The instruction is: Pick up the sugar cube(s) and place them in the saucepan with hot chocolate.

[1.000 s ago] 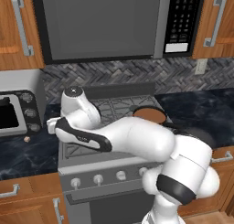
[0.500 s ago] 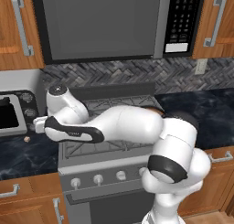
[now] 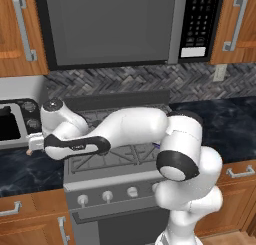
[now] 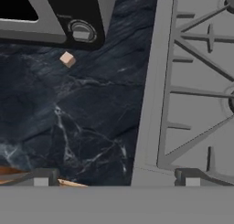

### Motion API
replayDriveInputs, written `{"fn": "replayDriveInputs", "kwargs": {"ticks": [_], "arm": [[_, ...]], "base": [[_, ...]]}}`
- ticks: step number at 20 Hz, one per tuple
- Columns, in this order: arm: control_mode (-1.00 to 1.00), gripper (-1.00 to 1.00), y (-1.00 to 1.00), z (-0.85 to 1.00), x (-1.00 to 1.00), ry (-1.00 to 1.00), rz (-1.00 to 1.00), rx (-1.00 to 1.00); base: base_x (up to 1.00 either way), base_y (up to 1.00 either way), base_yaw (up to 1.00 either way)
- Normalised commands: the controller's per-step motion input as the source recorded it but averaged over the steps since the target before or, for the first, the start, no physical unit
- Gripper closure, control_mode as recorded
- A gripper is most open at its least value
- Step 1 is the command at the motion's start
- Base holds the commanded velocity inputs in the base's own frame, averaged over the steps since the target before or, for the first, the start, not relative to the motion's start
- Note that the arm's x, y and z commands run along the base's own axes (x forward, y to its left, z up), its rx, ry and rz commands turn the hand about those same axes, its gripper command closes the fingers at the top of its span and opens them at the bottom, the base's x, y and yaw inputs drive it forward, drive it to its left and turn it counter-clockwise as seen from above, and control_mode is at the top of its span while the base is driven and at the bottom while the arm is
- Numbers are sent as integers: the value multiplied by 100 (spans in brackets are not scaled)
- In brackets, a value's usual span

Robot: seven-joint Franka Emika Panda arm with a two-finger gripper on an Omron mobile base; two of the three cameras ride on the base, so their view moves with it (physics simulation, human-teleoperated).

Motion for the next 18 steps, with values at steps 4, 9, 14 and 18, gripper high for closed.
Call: {"fn": "replayDriveInputs", "kwargs": {"ticks": [4,9,14,18], "arm": [[-100,-100,28,-10,6,0,0,0],[-100,-100,21,0,7,0,0,0],[-100,-100,19,0,10,0,0,0],[-100,-100,20,0,9,0,0,0]], "base": [[0,0,0],[0,0,0],[0,0,0],[0,0,0]]}}
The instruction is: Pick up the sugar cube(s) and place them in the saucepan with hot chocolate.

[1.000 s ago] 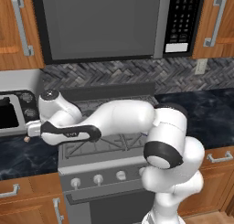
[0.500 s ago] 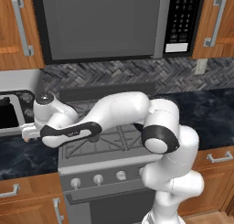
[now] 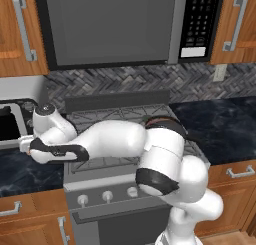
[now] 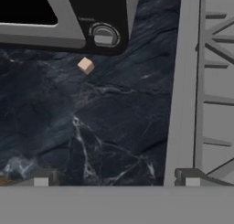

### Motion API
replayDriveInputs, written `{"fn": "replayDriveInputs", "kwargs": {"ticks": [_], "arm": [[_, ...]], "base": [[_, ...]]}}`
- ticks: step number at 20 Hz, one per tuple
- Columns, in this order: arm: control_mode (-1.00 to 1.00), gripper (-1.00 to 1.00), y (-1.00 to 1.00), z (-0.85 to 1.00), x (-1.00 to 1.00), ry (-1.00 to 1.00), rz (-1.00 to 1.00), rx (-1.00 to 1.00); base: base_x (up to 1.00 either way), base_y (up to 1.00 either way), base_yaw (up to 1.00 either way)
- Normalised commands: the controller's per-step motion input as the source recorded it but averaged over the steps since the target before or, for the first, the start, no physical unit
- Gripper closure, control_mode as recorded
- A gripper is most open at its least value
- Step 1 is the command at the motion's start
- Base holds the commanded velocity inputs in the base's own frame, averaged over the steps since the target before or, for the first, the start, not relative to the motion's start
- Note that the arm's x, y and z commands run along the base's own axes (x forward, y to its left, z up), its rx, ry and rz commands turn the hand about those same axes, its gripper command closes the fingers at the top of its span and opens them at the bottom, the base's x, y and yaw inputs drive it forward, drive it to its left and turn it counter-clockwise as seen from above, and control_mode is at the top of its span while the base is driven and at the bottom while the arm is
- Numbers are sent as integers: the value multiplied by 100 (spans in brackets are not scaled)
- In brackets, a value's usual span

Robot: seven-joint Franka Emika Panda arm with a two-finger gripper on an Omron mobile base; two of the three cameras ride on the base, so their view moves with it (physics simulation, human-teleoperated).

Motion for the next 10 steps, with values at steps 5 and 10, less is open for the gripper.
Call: {"fn": "replayDriveInputs", "kwargs": {"ticks": [5,10], "arm": [[-100,-100,24,0,8,0,0,0],[-100,-100,16,0,4,0,0,0]], "base": [[0,0,0],[0,0,0]]}}
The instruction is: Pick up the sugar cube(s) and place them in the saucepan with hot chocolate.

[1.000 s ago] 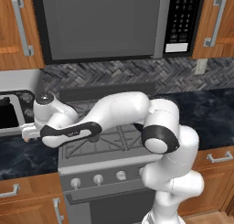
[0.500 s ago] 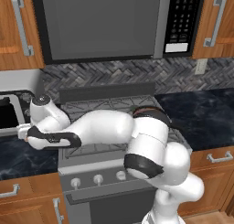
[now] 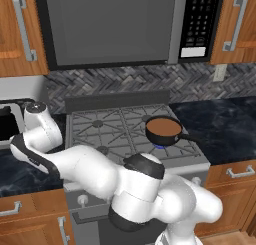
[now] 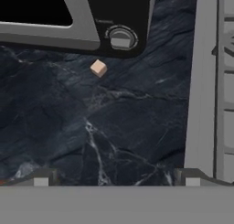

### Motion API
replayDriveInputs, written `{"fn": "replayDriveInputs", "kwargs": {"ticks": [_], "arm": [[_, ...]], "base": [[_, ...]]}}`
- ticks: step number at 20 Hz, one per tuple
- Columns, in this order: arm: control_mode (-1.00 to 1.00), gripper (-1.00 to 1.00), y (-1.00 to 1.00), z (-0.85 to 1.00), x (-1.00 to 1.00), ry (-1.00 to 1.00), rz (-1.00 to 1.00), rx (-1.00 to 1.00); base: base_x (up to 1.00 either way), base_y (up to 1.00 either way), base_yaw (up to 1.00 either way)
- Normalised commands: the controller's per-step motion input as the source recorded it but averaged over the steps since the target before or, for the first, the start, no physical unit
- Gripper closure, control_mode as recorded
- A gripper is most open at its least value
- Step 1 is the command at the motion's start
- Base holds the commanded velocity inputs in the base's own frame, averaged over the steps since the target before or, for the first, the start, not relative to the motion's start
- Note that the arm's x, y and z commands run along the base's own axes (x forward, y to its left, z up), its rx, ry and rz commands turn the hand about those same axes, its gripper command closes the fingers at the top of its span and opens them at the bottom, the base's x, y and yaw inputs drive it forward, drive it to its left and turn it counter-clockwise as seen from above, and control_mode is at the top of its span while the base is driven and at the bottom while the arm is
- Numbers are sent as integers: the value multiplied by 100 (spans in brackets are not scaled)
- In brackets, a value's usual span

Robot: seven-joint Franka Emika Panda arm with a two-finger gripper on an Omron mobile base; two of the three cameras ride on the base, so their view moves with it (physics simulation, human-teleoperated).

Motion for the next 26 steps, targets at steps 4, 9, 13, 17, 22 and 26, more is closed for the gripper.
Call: {"fn": "replayDriveInputs", "kwargs": {"ticks": [4,9,13,17,22,26], "arm": [[-100,-100,7,-5,3,0,0,0],[-100,-100,1,-11,4,0,0,-1],[-100,-100,0,-17,3,-6,0,-1],[-100,-100,0,-11,11,-7,0,-1],[-100,-100,7,-15,16,-3,0,-2],[-100,-100,7,-9,18,-1,0,0]], "base": [[0,0,0],[0,0,0],[0,0,0],[0,0,0],[0,0,0],[0,0,0]]}}
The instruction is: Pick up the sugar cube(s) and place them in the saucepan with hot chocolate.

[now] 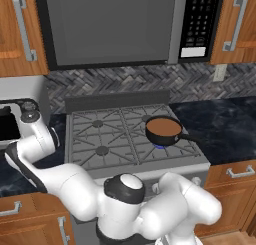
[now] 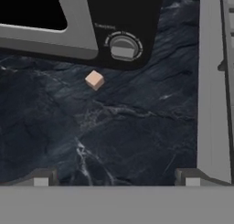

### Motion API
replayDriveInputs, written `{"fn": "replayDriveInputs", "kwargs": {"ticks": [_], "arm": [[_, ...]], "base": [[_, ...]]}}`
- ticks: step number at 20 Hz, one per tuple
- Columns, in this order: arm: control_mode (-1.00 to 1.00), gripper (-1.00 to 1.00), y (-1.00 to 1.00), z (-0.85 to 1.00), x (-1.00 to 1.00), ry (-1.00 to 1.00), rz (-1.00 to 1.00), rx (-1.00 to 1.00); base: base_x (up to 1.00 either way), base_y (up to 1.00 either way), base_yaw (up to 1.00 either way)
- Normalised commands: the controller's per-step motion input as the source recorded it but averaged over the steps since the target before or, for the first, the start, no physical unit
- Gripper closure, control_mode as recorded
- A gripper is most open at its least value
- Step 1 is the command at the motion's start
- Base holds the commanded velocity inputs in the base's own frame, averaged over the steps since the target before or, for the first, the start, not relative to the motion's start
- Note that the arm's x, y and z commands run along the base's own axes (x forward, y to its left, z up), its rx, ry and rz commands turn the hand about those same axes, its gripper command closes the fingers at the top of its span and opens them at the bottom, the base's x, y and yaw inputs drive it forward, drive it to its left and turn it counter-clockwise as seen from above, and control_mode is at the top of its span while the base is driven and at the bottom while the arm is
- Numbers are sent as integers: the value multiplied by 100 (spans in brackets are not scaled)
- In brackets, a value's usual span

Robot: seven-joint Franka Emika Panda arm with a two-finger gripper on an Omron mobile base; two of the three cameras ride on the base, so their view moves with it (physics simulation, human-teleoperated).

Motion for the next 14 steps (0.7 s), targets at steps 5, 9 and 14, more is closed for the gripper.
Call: {"fn": "replayDriveInputs", "kwargs": {"ticks": [5,9,14], "arm": [[-100,-100,6,-13,20,0,0,-2],[-100,-100,7,-17,18,0,0,-3],[-100,-100,8,-20,17,0,0,-4]], "base": [[0,0,0],[0,0,0],[0,0,0]]}}
